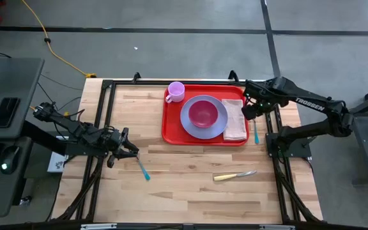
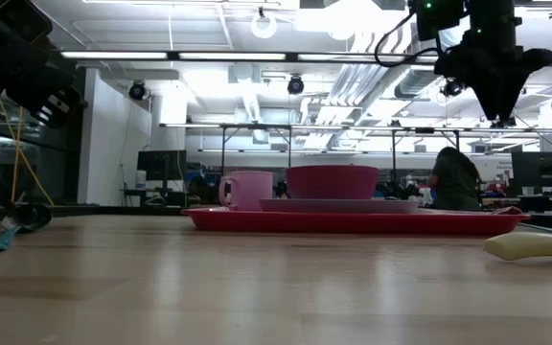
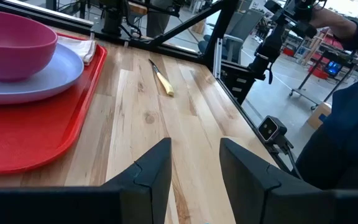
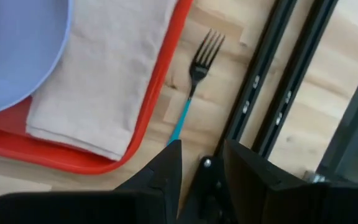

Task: Set up tray
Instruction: Put the blue fork on the white napkin on the red serving tray

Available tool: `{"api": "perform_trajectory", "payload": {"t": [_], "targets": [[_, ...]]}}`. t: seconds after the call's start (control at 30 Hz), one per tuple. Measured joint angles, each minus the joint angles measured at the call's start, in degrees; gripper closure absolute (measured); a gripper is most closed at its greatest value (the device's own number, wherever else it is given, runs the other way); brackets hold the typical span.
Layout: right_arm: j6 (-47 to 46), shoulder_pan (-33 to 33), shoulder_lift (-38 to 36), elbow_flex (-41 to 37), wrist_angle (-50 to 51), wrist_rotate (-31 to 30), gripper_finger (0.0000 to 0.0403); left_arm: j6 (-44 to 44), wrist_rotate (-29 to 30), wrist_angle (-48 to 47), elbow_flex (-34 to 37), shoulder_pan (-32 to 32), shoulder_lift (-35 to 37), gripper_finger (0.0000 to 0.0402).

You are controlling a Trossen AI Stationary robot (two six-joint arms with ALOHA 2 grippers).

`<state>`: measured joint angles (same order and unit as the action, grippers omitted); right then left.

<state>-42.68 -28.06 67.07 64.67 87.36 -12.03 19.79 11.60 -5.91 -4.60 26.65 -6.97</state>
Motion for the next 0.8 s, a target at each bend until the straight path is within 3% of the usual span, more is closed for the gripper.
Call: {"api": "perform_trajectory", "payload": {"t": [0.23,0.67,0.8], "targets": [[-1.51,1.12,0.02,-1.61,-1.11,1.67,0.0304,0.00,0.00,0.02,0.00,-0.02,-0.01,0.0236],[-0.84,-0.66,0.09,-22.54,-22.66,6.61,0.0304,0.00,0.00,0.02,0.00,-0.02,-0.01,0.0236],[-0.76,-2.84,0.09,-26.74,-25.30,5.85,0.0304,0.36,0.00,0.07,0.00,0.00,-0.01,0.0236]]}}
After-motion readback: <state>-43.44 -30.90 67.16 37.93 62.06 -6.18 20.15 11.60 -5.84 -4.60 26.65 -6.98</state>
